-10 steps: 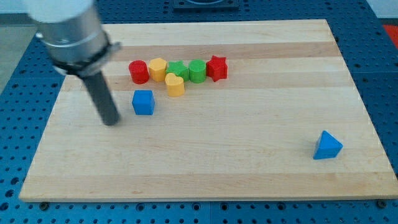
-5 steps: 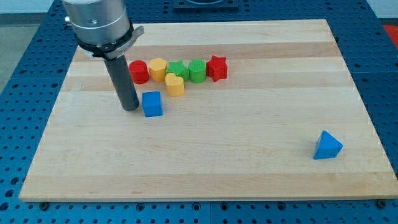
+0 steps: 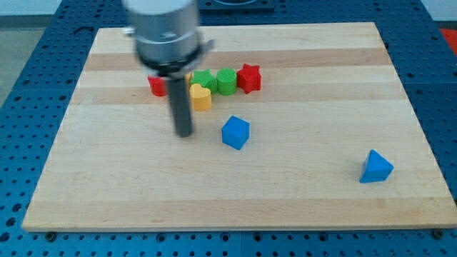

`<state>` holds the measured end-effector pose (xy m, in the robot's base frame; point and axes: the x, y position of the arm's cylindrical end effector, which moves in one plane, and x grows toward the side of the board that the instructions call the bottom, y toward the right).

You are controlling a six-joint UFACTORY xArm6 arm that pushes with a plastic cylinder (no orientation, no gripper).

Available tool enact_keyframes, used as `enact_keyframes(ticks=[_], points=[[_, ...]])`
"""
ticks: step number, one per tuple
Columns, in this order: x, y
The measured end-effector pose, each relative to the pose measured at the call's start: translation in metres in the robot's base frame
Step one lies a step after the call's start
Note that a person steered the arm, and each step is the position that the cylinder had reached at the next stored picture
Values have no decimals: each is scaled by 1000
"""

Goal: Push the blue cube to the blue triangle

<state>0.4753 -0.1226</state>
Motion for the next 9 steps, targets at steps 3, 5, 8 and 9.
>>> enact_keyframes(ticks=[3, 5, 8, 9], points=[[25, 86], [14, 9], [-5, 189], [-9, 140]])
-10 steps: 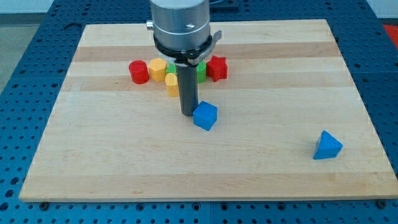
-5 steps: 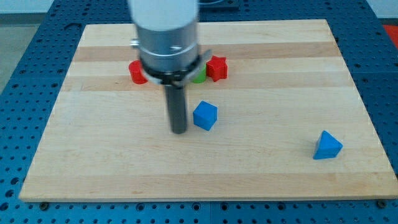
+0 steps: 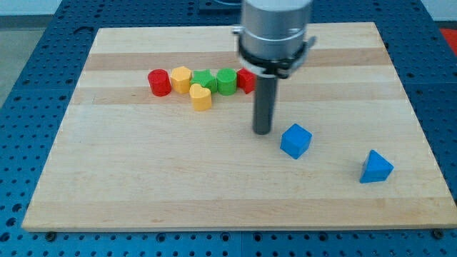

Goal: Push the blue cube to the blue triangle

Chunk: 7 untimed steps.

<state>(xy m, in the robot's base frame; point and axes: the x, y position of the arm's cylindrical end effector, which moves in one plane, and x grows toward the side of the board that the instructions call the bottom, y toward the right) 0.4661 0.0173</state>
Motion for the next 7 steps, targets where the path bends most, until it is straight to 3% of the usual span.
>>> enact_keyframes(ticks=[1, 2, 4, 5, 6, 7], points=[[25, -30], [48, 5], [46, 106], [49, 101], [44, 56], [21, 50]])
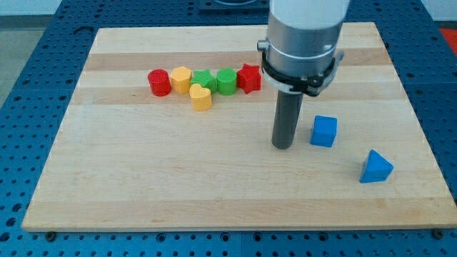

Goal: Push the blue cube to the blue triangle

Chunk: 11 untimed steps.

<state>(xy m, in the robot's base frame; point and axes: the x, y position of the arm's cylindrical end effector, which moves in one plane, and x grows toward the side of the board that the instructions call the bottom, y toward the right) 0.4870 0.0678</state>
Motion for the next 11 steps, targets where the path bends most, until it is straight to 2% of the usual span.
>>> enact_keyframes(ticks=[1, 2, 3, 4, 5, 6, 7, 9, 11], points=[[-10, 34], [-7, 98], [-5, 126], [-26, 126], [-65, 149], [-62, 209], [-40, 225], [-33, 165], [11, 152]])
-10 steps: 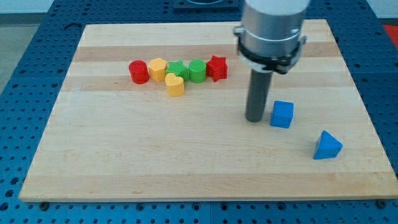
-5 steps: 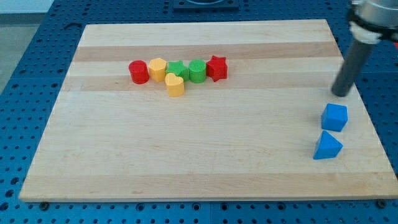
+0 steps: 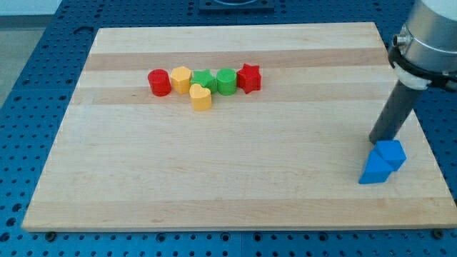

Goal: Push the blue cube to the blue triangle

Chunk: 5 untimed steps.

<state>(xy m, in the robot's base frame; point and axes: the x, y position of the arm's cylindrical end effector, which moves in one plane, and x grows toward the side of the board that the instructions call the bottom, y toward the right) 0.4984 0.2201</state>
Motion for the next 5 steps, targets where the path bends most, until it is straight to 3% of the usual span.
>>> enact_keyframes(ticks=[3, 5], points=[[-17, 1], [6, -21]])
